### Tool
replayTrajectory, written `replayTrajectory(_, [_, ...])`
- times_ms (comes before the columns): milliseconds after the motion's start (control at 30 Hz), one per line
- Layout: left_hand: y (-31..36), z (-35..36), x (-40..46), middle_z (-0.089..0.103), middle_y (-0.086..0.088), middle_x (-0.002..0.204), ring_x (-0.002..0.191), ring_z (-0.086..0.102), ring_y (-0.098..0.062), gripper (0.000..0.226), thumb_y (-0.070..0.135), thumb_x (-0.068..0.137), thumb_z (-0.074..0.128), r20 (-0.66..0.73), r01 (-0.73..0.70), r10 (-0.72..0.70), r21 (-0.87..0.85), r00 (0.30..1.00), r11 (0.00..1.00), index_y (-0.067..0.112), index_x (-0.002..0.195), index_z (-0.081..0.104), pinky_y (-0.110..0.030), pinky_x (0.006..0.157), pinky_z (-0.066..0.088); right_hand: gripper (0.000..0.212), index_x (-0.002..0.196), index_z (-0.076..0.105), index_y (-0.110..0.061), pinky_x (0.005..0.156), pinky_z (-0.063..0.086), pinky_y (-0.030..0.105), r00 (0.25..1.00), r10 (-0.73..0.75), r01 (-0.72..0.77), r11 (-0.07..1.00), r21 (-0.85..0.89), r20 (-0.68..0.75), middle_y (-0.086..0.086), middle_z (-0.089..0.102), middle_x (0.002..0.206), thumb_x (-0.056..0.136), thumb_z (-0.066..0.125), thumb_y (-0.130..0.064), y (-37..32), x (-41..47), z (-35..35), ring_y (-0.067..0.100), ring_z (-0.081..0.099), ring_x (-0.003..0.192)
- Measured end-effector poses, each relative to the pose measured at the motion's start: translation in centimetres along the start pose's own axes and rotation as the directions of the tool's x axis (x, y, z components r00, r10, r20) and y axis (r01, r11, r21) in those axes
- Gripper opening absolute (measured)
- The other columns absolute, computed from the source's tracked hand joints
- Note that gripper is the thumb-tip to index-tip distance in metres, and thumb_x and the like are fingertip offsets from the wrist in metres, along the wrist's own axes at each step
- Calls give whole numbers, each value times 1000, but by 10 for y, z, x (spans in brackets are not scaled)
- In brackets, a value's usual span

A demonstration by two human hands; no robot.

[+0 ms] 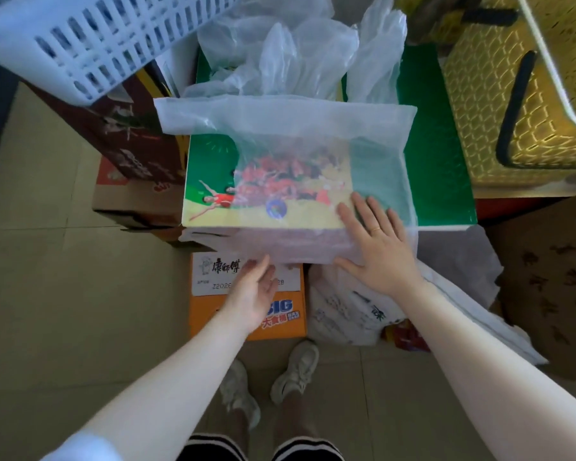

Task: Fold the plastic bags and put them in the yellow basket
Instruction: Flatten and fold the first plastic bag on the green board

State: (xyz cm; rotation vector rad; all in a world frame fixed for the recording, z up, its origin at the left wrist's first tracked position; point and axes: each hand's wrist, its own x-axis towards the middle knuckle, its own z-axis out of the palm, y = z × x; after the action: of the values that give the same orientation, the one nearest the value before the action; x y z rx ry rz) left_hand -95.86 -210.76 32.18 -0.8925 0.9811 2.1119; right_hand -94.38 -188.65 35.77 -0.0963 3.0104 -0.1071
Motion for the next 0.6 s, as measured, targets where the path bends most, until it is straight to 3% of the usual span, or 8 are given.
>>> replayTrajectory(100, [3,5,10,61,-8,115,116,52,-23,40,12,79,58,96,-43,64,-204,993,978,16,118,51,-39,107,33,78,149,6,-29,115,1,41,998,1,-5,999,53,67,2,3,158,89,50,-50,1,2,-8,22,-2,145])
replayTrajectory(167, [7,10,10,63,-8,111,111,56,-22,32,8,82,56,116,-75,102,-219,988,973,16,113,53,-37,103,39,76,150,10,-26,116,0,40,997,3,-9,997,74,81,4,3,158,90,51,-47,-1,3,-12,23,-1,146])
replayTrajectory(300, [6,11,-7,65,-7,109,99,62,-18,16,8,89,57,-86,-115,102,-166,991,979,16,102,57,-31,86,49,79,145,28,-11,114,15,48,991,-116,116,993,-9,-60,14,22,154,84,45,-59,-16,-12,-10,31,21,141])
replayTrajectory(400, [8,7,-39,65,-7,106,94,63,-18,13,9,86,61,-196,-99,71,-138,978,986,17,96,58,-27,74,51,89,143,26,-13,113,19,48,953,-285,263,946,-191,-99,14,23,152,76,62,-59,-33,-35,5,32,26,137])
replayTrajectory(467, [14,6,-63,66,-7,102,88,64,-17,11,8,87,59,-148,-140,125,-93,981,986,16,95,59,-27,71,53,78,142,30,-17,111,24,50,937,-294,238,932,-274,-187,14,24,150,77,70,-34,-43,-47,13,33,32,132])
replayTrajectory(533, [23,9,-85,67,-5,98,85,66,-16,12,8,86,58,-20,-206,206,-30,978,978,15,97,59,-25,71,55,57,137,37,-16,109,26,50,917,-216,130,957,-261,-336,15,29,144,83,57,-15,-47,-49,13,35,36,126])
replayTrajectory(600, [28,13,-101,68,-4,95,91,67,-19,15,11,84,58,128,-304,291,97,948,948,13,99,58,-25,76,55,42,122,47,-11,104,27,47,896,-132,52,979,-195,-424,16,39,133,81,43,-8,-48,-43,3,34,38,116])
